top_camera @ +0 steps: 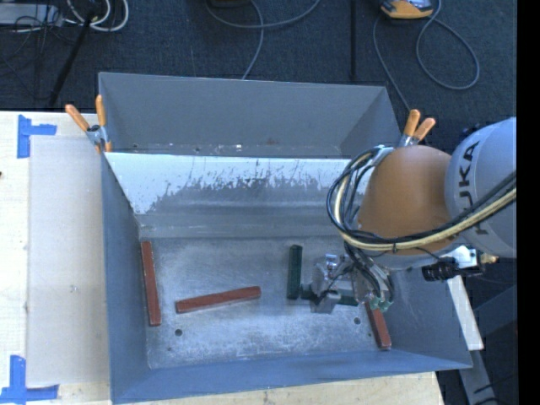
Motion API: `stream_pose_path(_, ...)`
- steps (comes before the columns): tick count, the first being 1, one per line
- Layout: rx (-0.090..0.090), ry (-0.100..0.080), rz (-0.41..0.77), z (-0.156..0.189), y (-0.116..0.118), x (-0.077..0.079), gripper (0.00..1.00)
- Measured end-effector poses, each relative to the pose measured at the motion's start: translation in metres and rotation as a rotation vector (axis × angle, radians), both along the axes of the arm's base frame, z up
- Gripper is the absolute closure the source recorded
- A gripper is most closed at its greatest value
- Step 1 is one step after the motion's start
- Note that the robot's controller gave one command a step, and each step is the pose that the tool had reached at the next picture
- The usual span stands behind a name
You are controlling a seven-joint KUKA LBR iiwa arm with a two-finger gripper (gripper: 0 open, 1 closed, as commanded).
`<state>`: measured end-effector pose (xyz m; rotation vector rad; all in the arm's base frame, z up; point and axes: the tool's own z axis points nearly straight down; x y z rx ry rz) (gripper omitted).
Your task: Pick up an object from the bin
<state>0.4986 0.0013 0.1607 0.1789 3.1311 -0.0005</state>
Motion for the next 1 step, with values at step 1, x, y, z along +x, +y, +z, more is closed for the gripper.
stream_pose_path(1,-0.001,-0.006,-0.001,0.0991,-0.0384,0.0398,1.00)
